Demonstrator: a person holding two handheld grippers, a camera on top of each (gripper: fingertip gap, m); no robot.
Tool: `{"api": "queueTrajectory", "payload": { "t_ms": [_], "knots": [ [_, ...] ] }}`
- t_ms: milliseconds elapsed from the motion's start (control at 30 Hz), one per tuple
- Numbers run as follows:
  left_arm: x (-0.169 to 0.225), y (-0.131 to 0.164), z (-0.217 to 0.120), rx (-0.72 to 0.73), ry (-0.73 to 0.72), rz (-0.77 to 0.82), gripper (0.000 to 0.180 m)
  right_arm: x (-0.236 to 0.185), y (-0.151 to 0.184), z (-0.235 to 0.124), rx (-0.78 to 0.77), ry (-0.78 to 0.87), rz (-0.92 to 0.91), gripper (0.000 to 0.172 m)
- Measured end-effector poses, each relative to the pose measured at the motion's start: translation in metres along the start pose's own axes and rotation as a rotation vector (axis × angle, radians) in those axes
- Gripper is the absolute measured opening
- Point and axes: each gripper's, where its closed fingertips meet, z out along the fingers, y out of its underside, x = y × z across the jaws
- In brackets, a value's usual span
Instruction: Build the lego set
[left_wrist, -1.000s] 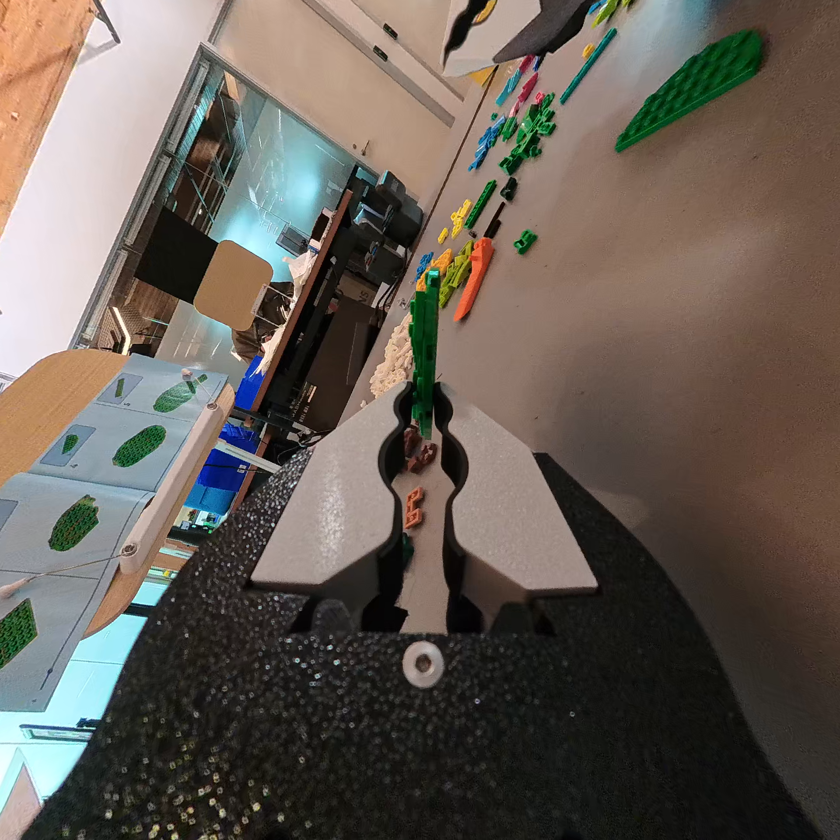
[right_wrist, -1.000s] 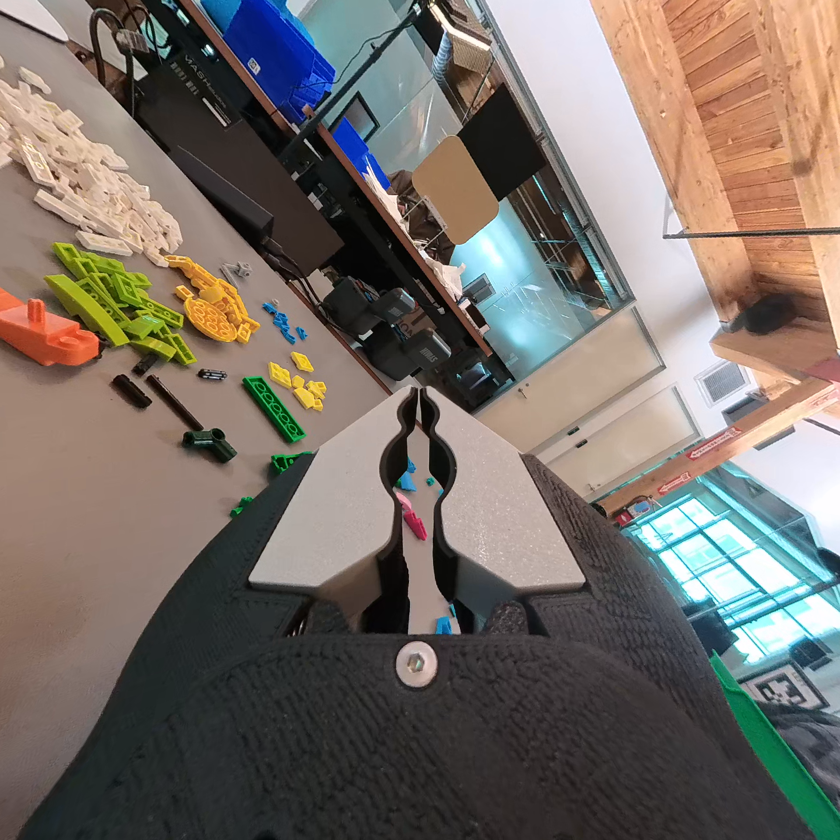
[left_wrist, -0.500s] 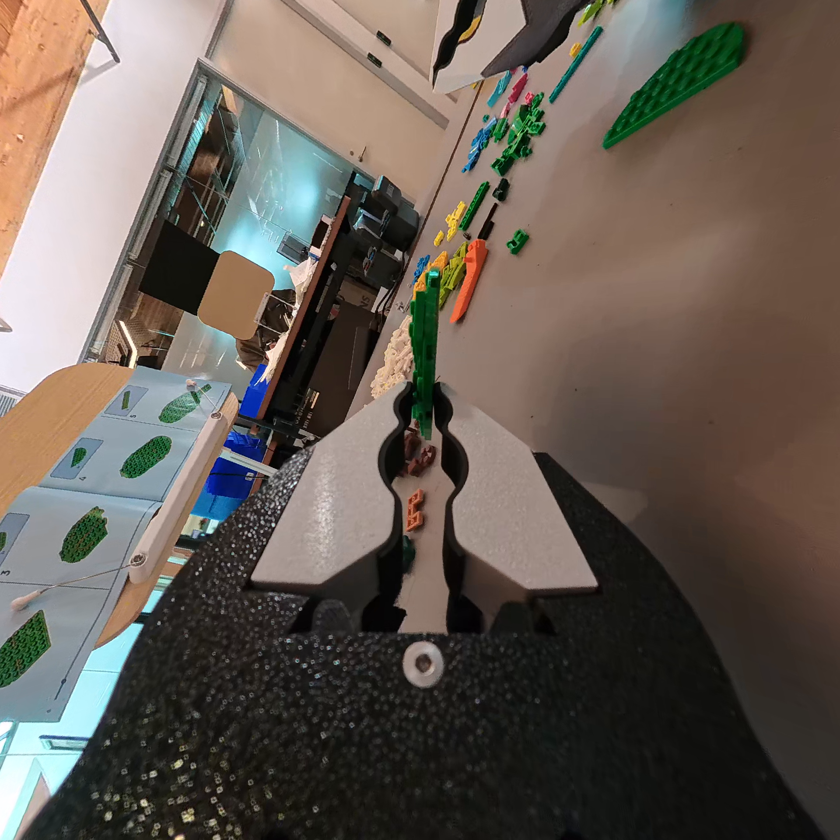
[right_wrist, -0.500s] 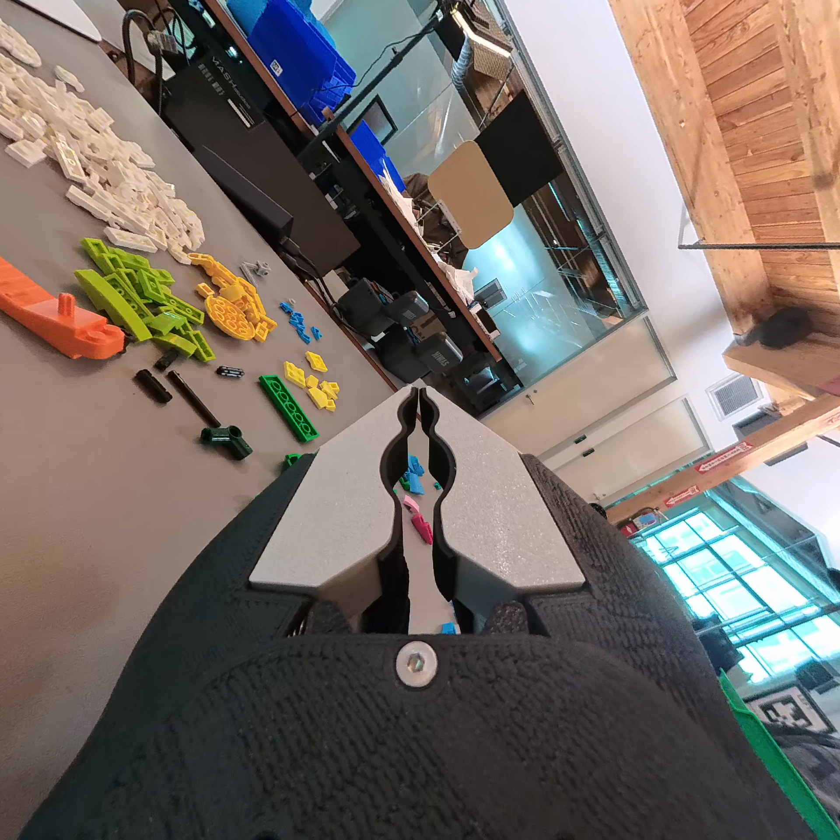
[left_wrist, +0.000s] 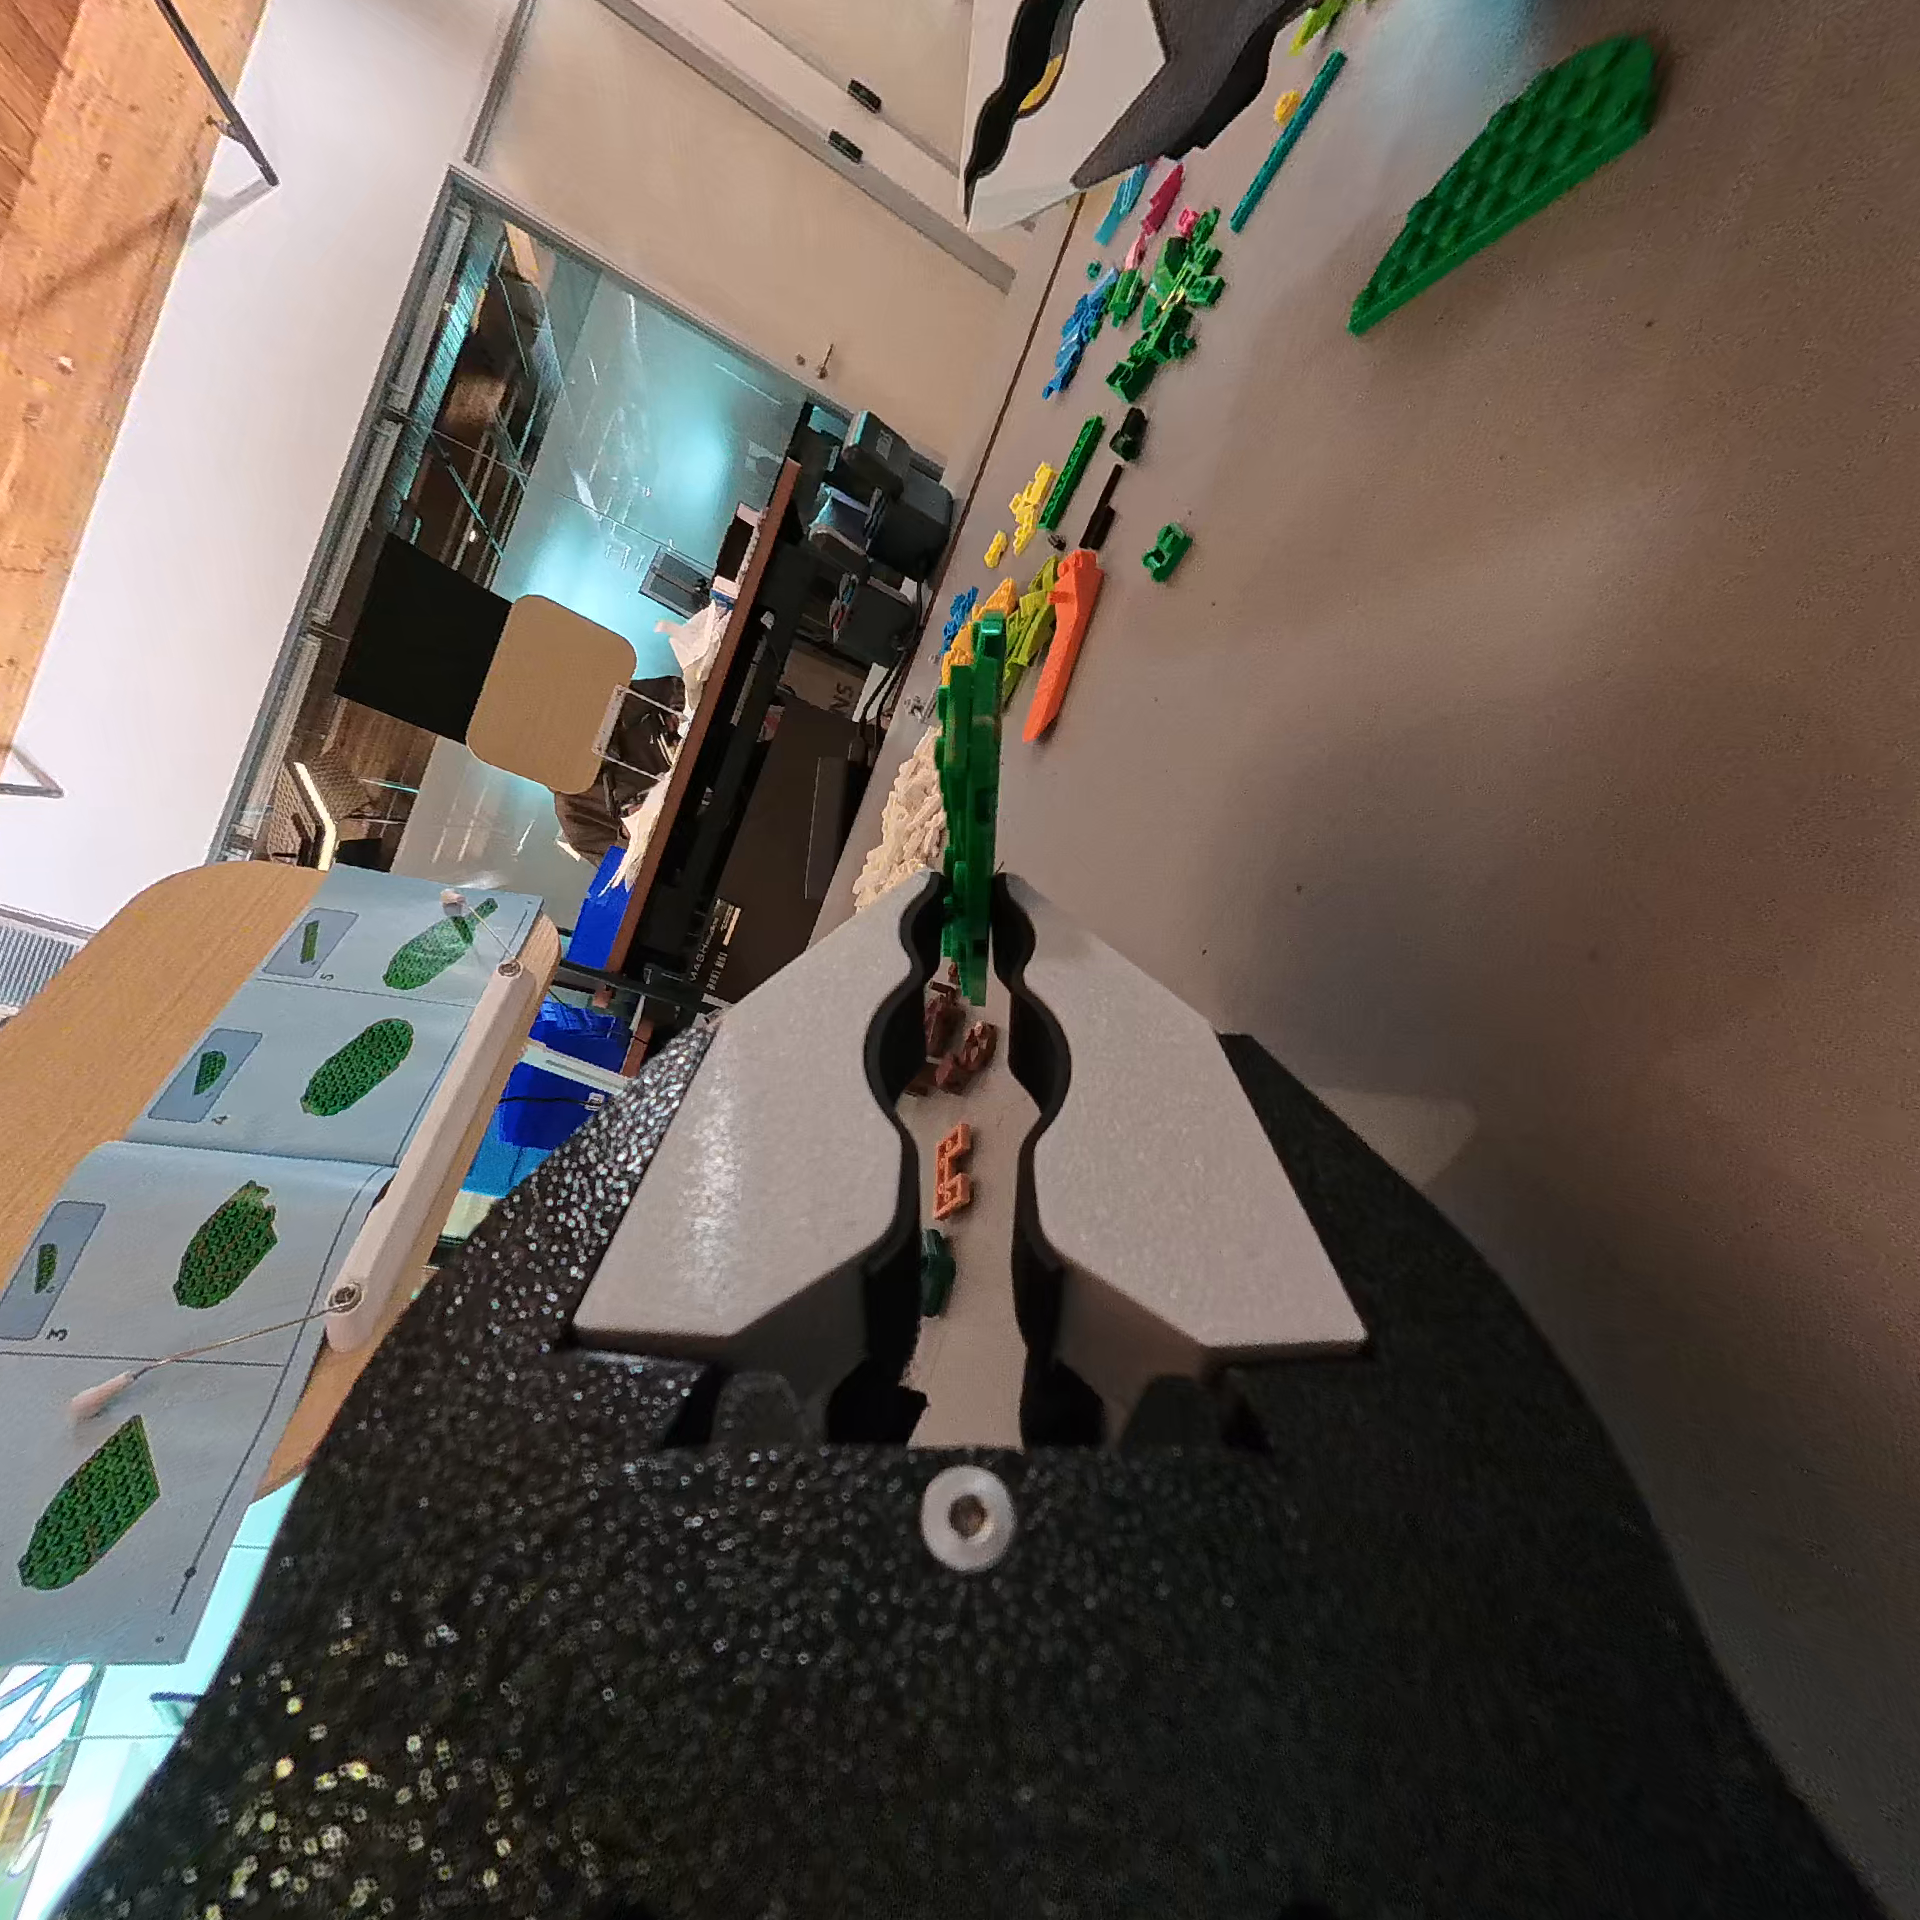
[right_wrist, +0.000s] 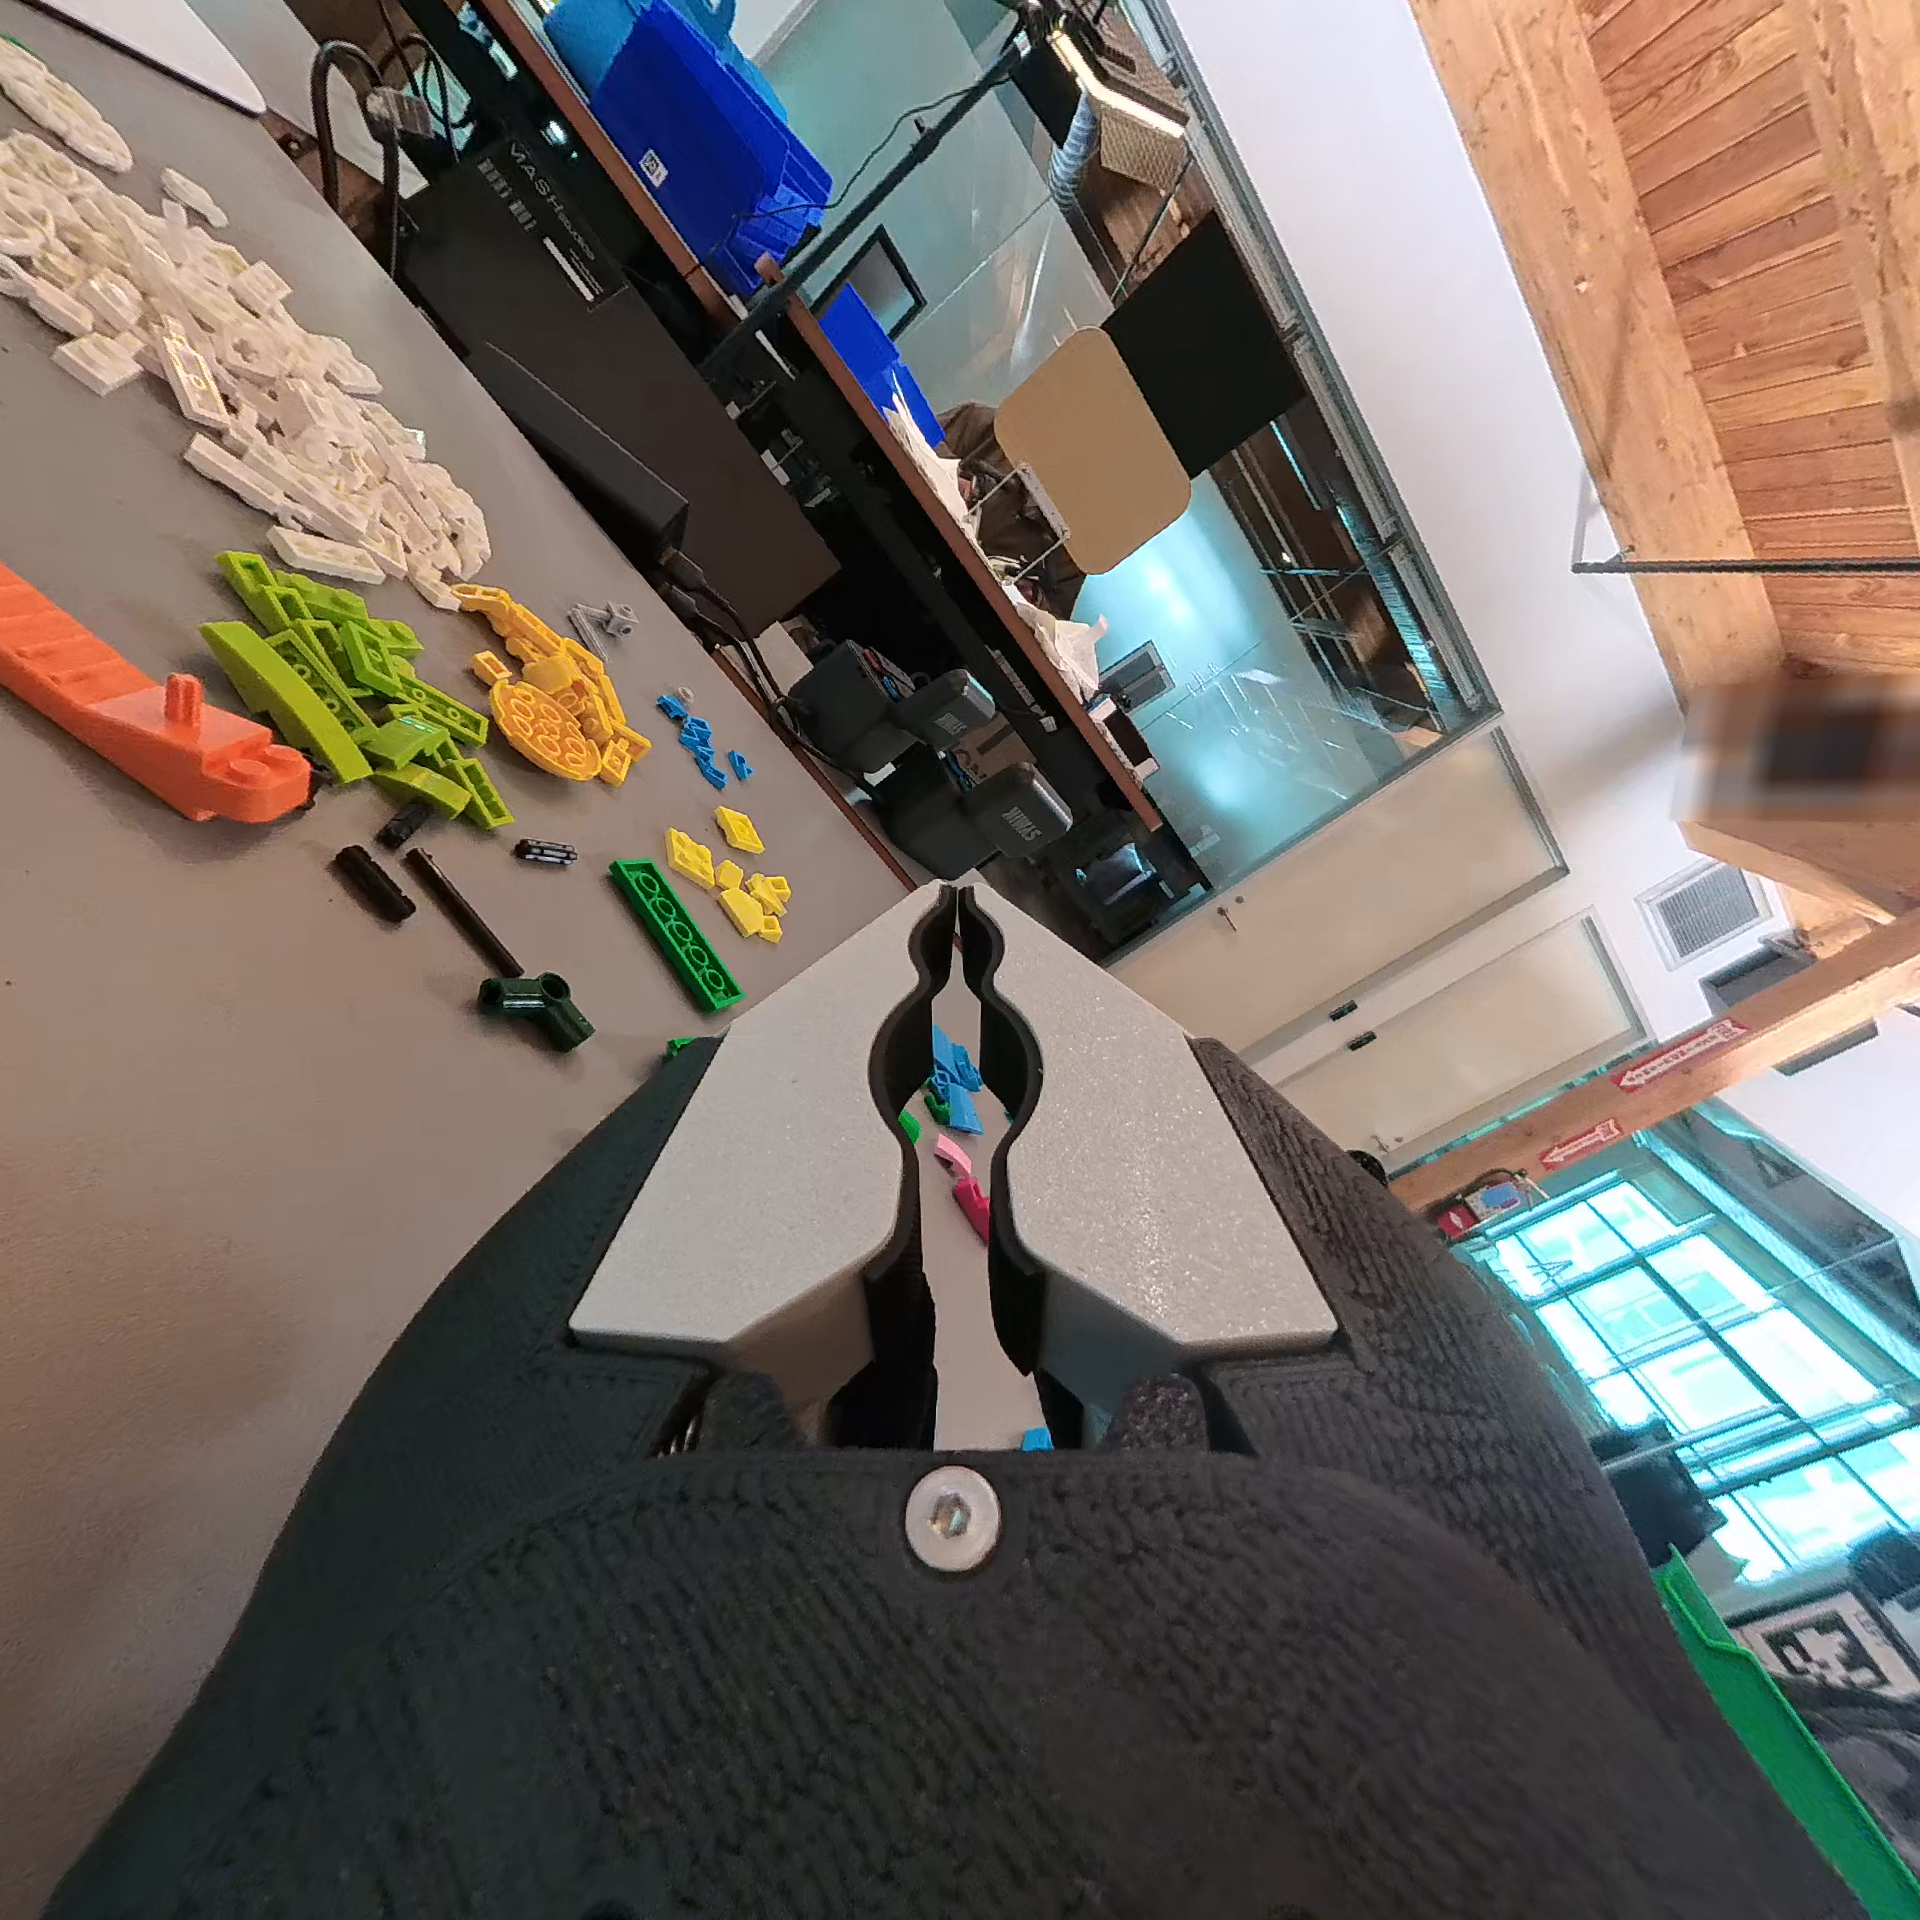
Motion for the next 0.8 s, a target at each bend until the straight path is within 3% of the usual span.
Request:
{"api": "queueTrajectory", "payload": {
  "t_ms": [200, 333, 433, 567, 733, 800],
  "knots": [
    [0.0, -0.003, 0.0, 0.007, -0.015, 0.034, 0.006, 0.004, -0.002, -0.001, 0.006, 0.018, 0.02, 0.0],
    [-0.004, -0.007, -0.002, 0.022, -0.045, 0.063, 0.006, 0.023, -0.019, -0.014, 0.075, 0.035, 0.163, 0.011],
    [-0.008, -0.01, -0.004, 0.041, -0.074, 0.086, 0.006, 0.008, -0.019, -0.035, -0.061, -0.162, 0.305, 0.014],
    [-0.011, -0.016, -0.006, 0.064, -0.107, 0.127, 0.006, -0.049, -0.008, -0.097, -0.393, -0.614, 0.539, 0.018],
    [-0.006, -0.026, -0.008, 0.1, -0.122, 0.212, 0.005, -0.083, -0.009, -0.153, -0.625, -0.862, 0.718, 0.03],
    [0.0, -0.027, -0.006, 0.097, -0.106, 0.251, 0.005, -0.092, -0.009, -0.159, -0.669, -0.872, 0.728, 0.031]
  ]
}}
